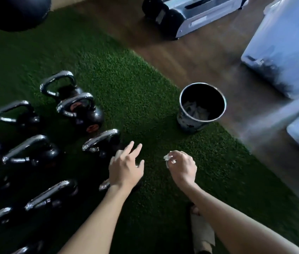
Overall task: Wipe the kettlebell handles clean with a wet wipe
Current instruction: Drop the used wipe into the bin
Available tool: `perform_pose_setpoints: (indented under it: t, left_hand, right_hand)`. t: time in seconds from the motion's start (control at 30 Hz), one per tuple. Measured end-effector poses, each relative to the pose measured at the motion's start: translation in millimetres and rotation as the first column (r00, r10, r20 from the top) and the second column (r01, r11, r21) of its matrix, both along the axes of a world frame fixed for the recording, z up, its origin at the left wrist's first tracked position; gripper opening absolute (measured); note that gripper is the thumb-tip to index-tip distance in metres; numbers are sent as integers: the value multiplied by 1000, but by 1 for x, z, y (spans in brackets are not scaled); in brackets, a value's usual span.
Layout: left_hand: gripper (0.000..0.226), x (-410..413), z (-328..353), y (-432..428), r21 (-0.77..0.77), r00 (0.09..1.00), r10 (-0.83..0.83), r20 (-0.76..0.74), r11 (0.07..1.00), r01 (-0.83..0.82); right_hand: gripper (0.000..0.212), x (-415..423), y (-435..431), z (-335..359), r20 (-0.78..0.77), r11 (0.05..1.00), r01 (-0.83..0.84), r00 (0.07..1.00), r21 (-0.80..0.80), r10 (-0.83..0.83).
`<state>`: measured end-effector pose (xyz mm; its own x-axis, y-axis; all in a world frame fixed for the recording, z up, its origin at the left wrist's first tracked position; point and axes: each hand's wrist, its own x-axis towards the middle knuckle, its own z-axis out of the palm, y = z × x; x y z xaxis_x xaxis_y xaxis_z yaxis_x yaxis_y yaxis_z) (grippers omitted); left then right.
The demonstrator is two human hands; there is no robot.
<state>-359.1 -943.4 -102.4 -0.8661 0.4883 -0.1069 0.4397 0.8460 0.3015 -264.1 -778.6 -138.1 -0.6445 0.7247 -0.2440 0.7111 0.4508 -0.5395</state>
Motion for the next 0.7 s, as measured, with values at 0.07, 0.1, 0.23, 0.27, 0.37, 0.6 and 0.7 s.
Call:
perform_pose_setpoints:
  t: [0.07,0.1,0.23,0.27,0.37,0.6,0.7]
  left_hand:
    - [60,-2,27,32,-27,999,7,34,1000,-6]
    - [60,-4,39,51,-37,999,12,43,999,-10]
    - [57,-15,79,135,-31,996,39,86,999,-37]
    - [56,-18,87,157,-26,995,51,89,998,-49]
    - [55,-33,106,221,-13,990,89,112,996,-88]
    - [52,-83,95,332,6,985,72,154,997,-74]
    - [49,-103,69,354,-16,976,77,206,997,-75]
  right_hand:
    - [19,2,22,29,20,999,39,999,-38,-38]
    - [19,1,35,42,29,997,61,998,-53,-59]
    - [16,-9,102,89,38,989,121,992,-79,-119]
    - [15,-14,122,100,37,989,125,992,-78,-122]
    - [14,-32,181,126,22,988,140,990,-70,-139]
    - [22,-104,283,114,134,981,158,981,-110,-143]
    - [23,-137,304,88,188,975,166,972,-145,-137]
